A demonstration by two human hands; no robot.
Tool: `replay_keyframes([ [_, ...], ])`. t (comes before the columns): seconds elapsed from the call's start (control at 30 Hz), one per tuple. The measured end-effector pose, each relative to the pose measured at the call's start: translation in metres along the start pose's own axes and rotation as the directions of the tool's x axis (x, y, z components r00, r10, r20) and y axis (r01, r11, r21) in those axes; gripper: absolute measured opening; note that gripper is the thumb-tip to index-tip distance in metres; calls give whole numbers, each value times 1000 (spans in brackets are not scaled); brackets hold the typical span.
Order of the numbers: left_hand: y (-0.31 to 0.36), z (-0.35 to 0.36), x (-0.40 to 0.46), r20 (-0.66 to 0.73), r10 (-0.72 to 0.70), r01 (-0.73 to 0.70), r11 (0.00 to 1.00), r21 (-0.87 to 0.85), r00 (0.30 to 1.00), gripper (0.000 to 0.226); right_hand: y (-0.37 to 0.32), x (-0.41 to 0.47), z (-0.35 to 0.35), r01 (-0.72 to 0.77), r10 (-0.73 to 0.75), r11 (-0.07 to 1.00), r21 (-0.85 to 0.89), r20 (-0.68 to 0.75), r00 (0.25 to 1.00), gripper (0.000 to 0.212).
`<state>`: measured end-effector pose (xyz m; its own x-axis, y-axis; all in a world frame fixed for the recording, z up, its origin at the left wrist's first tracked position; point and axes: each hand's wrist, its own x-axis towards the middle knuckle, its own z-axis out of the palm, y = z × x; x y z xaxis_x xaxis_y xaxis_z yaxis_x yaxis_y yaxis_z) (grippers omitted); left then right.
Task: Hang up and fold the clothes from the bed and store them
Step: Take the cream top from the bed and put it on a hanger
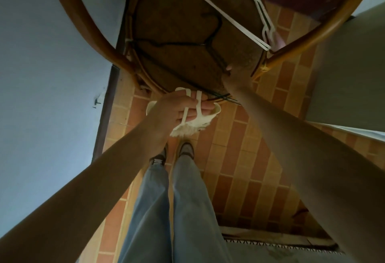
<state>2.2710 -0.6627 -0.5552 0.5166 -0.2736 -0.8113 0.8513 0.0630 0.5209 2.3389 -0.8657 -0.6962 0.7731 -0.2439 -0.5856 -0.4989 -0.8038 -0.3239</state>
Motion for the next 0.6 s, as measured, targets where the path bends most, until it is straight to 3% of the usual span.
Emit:
replay_keyframes([
  [0.17,-7,-6,30,14,56,-55,997,-52,998,29,1,42,15,-23,-7,970,-243,-123,992,45],
  [0.3,-11,-9,42,10,55,-54,998,-35,998,25,0,63,14,-30,-39,947,-321,-206,978,36],
  [0.6,-15,-9,51,14,7,-7,1000,2,1000,23,5,57,6,-22,-27,959,-284,-169,985,36],
])
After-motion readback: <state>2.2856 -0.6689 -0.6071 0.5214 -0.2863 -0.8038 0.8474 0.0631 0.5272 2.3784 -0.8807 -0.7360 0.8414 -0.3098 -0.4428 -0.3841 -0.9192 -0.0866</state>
